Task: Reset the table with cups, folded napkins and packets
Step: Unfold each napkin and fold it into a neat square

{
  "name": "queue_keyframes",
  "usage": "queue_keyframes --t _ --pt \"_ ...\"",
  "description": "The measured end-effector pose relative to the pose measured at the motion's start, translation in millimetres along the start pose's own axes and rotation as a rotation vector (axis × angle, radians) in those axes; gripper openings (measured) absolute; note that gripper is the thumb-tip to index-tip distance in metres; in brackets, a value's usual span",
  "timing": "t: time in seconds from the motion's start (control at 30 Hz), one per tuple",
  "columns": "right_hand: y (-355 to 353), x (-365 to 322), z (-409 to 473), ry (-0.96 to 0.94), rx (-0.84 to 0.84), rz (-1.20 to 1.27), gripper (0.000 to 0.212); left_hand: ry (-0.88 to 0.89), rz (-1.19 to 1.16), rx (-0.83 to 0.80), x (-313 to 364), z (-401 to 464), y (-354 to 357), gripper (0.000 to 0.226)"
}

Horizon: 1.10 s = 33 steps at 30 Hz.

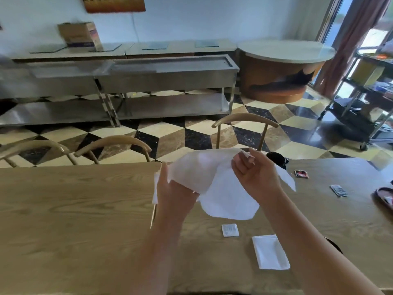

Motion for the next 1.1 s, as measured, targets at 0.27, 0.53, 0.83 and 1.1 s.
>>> queue_keyframes --t 0.27,0.53,0.83,1.1 --pt "50 36 1 0.038 -0.062 -0.034 0.035 0.037 -0.092 -0.308 -20 -32 17 0.094" --pt "54 49 1 -0.007 -0.095 -0.474 0.026 0.063 -0.032 0.144 2 -3 31 0.03" --pt "-14 44 6 0.012 0.445 -0.489 0.024 0.055 0.169 0.24 10 3 28 0.028" --pt "-53 25 30 0.047 0.604 -0.152 0.012 0.19 0.664 0.533 46 30 -6 0.026"
Point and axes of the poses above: each hand's wrist, its own z-axis towards the middle knuckle, its own y-axis out of the palm, x = y × z, the point moved 4 cm from there along z, towards the middle knuckle, and after that the axes turned 6 degrees about -x, right-handed, at the moved point
